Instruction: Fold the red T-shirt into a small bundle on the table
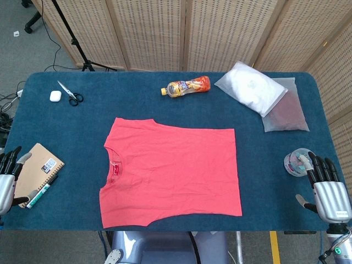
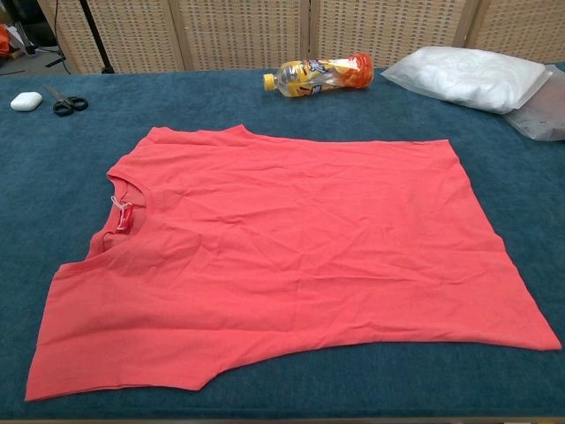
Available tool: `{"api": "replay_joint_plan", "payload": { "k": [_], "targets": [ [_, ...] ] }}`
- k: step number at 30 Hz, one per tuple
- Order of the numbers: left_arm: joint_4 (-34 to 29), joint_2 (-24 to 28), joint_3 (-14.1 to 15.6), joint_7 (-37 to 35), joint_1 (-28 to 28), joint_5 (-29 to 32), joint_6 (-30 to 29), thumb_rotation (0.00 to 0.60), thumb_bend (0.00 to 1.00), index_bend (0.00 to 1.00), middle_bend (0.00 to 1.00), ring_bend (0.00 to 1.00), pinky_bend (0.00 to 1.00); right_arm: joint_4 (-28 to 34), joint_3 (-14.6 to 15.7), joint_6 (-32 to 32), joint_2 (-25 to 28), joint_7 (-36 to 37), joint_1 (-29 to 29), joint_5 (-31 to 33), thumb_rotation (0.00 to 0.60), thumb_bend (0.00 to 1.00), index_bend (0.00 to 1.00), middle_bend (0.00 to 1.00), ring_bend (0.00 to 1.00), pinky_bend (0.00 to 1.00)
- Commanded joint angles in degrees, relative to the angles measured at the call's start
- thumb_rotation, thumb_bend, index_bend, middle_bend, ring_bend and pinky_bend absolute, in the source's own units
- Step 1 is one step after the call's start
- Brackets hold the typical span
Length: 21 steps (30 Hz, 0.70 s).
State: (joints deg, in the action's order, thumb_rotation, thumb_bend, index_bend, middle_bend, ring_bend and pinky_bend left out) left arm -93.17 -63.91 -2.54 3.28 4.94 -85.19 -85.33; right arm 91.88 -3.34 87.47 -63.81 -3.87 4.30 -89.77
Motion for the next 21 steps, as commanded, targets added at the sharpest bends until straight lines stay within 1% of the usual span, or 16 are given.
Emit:
{"api": "replay_joint_plan", "payload": {
  "k": [1, 8, 11, 14, 16, 21],
  "targets": [
    [0.04, -0.08, 0.04, 0.12, 0.01, 0.03, 0.07, 0.600, 0.00, 0.00, 0.00, 0.00, 0.00, -0.15, 0.52, -0.49, 0.08, 0.20, 0.22, -0.76, 0.600, 0.00, 0.05, 0.00, 0.00, 0.00],
    [-0.06, -0.25, -0.18, 0.46, 0.23, 0.32, 0.33, 0.600, 0.00, 0.00, 0.00, 0.00, 0.00, -0.39, 3.03, -2.59, 0.47, 2.53, 1.72, -5.65, 0.600, 0.00, 0.08, 0.00, 0.00, 0.00],
    [-0.04, -0.22, -0.41, 0.47, 0.36, 1.05, 0.79, 0.600, 0.00, 0.00, 0.00, 0.00, 0.00, -0.18, 4.99, -4.18, -0.17, 4.50, 3.20, -9.94, 0.600, 0.00, 0.15, 0.00, 0.00, 0.00],
    [-0.19, -0.21, -0.48, 0.67, 0.35, 1.23, 0.77, 0.600, 0.00, 0.00, 0.00, 0.00, 0.00, -1.82, 6.67, -5.19, -1.96, 4.62, 4.43, -14.01, 0.600, 0.00, 0.20, 0.00, 0.00, 0.00],
    [-0.29, -0.24, -0.47, 0.85, 0.29, 1.20, 0.62, 0.600, 0.00, 0.00, 0.00, 0.00, 0.00, -3.20, 7.48, -6.13, -3.67, 4.86, 5.19, -15.64, 0.600, 0.00, 0.23, 0.00, 0.00, 0.00],
    [-0.39, -0.32, -0.50, 1.24, 0.31, 1.40, 0.71, 0.600, 0.00, 0.00, 0.00, 0.00, 0.00, -6.79, 8.71, -9.38, -7.72, 5.15, 6.87, -16.71, 0.600, 0.00, 0.28, 0.00, 0.00, 0.00]
  ]
}}
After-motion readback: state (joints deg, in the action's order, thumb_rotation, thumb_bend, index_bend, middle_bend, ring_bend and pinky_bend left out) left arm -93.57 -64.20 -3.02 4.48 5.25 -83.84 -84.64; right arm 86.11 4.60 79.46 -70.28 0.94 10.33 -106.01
